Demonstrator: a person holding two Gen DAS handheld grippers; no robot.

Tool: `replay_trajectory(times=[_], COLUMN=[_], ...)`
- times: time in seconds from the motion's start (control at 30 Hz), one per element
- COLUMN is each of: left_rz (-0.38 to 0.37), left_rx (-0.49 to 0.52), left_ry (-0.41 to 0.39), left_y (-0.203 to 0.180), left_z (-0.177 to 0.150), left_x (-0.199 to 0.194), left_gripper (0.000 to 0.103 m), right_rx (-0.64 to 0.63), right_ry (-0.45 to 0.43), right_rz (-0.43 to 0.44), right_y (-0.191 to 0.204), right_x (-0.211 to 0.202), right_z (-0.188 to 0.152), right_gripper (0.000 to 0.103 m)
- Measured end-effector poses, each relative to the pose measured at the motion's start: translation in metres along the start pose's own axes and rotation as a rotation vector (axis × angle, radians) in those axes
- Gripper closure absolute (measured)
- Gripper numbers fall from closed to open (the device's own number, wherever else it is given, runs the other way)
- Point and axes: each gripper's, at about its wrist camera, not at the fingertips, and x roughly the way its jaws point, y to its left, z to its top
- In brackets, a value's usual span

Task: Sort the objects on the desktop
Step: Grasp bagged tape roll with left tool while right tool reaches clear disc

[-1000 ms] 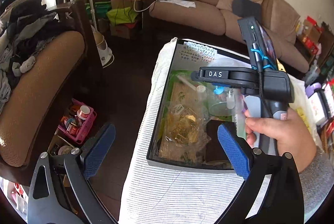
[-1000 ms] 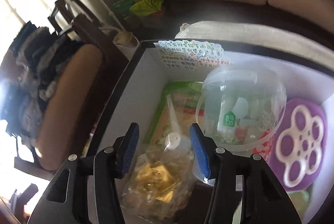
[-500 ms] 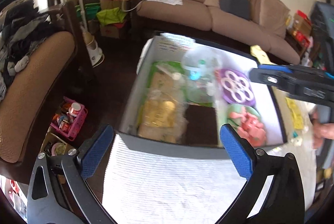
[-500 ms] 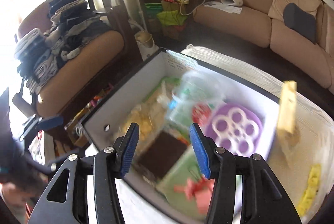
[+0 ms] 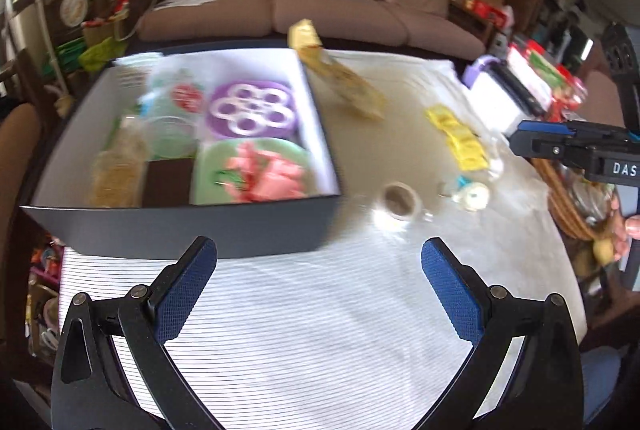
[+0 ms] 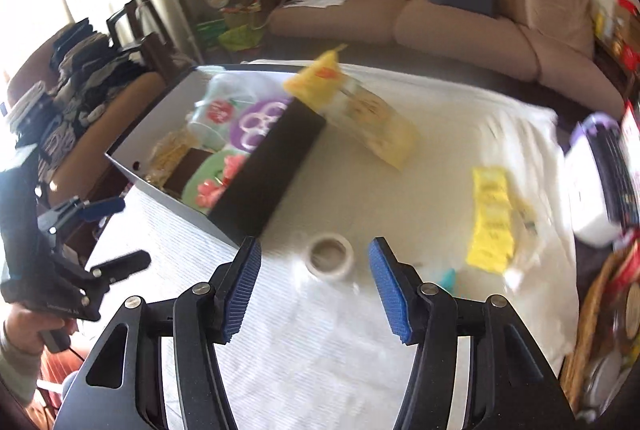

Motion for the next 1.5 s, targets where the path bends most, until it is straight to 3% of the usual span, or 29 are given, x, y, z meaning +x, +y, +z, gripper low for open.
replay_trajectory(times=[0.2,0.33,0.57,0.8,0.93,0.97,1.03,1.17,1.23,1.27,1.37,1.5], left_rz=[0.001,0.059,0.086,0.109,0.160,0.183,0.212,0.207,0.197,0.194,0.171,0.131], left_rx=[0.074,0.091,0.105,0.063,0.076,0.078,0.080,0.057,0.039,0.035,0.039,0.026], left_ry=[-0.022,-0.034,0.005,0.046,0.070,0.075,0.082,0.091,0.098,0.095,0.064,0.072], left_y=[-0.068,-0.093,-0.110,-0.108,-0.108,-0.107,-0.107,-0.105,-0.102,-0.101,-0.102,-0.099], left_z=[-0.014,-0.016,-0.010,-0.002,0.000,0.000,-0.001,0.002,0.004,0.005,0.004,0.003], left_x=[0.046,0.082,0.136,0.174,0.191,0.195,0.202,0.209,0.210,0.210,0.203,0.197], left_gripper=[0.000,0.000,0.000,0.000,0.000,0.000,0.000,0.000,0.000,0.002,0.040,0.043], right_rx=[0.096,0.161,0.180,0.156,0.148,0.147,0.151,0.142,0.149,0.152,0.150,0.148], right_ry=[-0.034,-0.050,-0.038,-0.007,0.012,0.016,0.031,0.021,0.009,-0.001,-0.025,-0.050], right_rz=[-0.078,-0.091,-0.091,-0.069,-0.076,-0.082,-0.078,-0.091,-0.091,-0.095,-0.097,-0.101], right_y=[-0.057,-0.093,-0.131,-0.135,-0.137,-0.138,-0.140,-0.139,-0.141,-0.141,-0.142,-0.139], right_x=[-0.005,0.007,0.040,0.081,0.103,0.108,0.116,0.118,0.117,0.115,0.110,0.103], right_z=[-0.048,-0.073,-0.090,-0.089,-0.090,-0.090,-0.090,-0.092,-0.093,-0.093,-0.092,-0.086], right_gripper=[0.043,0.043,0.043,0.043,0.044,0.047,0.070,0.074,0.082,0.084,0.090,0.091])
